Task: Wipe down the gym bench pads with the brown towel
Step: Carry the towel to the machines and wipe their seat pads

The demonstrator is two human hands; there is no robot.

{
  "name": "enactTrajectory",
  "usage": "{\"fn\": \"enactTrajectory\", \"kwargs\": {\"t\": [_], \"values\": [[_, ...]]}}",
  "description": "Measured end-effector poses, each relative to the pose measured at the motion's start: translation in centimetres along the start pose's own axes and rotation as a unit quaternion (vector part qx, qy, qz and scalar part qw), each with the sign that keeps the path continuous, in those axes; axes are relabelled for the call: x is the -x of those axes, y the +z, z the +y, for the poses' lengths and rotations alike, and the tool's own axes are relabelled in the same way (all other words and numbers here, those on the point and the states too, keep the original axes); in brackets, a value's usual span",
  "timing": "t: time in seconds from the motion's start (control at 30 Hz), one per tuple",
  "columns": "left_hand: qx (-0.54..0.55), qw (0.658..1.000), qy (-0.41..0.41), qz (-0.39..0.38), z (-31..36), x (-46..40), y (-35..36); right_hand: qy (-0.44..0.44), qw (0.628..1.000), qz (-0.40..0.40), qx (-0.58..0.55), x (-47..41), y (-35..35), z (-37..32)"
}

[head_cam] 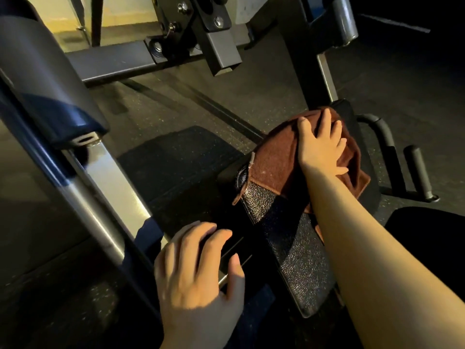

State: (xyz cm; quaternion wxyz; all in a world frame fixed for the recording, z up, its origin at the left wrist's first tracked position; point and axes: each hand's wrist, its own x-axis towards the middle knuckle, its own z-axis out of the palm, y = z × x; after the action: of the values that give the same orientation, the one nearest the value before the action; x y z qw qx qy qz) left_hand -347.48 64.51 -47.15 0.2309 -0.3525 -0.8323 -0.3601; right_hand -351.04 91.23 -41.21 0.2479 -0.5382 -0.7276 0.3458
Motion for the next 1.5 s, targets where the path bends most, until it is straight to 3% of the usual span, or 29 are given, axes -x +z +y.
{"fn": "enactTrajectory", "kwargs": {"t": [0.13,0.33,0.53,0.87,1.0,1.17,1.27,1.5], "values": [[-0.008,1.0,0.006,-0.006,-0.3,-0.2,-0.1,-0.023,0.999,-0.019,0.011,4.5,1.2,-0.8],[-0.029,0.999,-0.015,-0.042,0.1,-0.6,-0.9,-0.135,0.988,-0.058,0.039,11.5,2.0,-1.1],[-0.031,0.998,-0.027,-0.049,-0.1,-0.1,-1.3,-0.343,0.935,-0.029,0.085,15.6,1.7,6.1],[-0.017,0.998,-0.02,-0.052,-0.1,0.1,-1.1,-0.254,0.959,-0.025,0.122,17.7,-0.1,17.2],[-0.014,0.998,-0.011,-0.065,-0.3,0.1,-0.9,-0.251,0.959,-0.063,0.115,16.6,-0.4,14.4],[-0.021,0.998,0.004,-0.06,-0.3,0.1,-1.0,-0.327,0.935,-0.111,0.083,13.2,-0.2,6.1],[-0.034,0.997,0.011,-0.072,-0.4,0.1,-1.1,-0.37,0.923,-0.079,0.073,12.0,1.0,2.0],[-0.046,0.994,0.042,-0.084,-0.4,0.0,-1.1,-0.352,0.934,-0.021,0.059,13.5,1.0,7.3]]}}
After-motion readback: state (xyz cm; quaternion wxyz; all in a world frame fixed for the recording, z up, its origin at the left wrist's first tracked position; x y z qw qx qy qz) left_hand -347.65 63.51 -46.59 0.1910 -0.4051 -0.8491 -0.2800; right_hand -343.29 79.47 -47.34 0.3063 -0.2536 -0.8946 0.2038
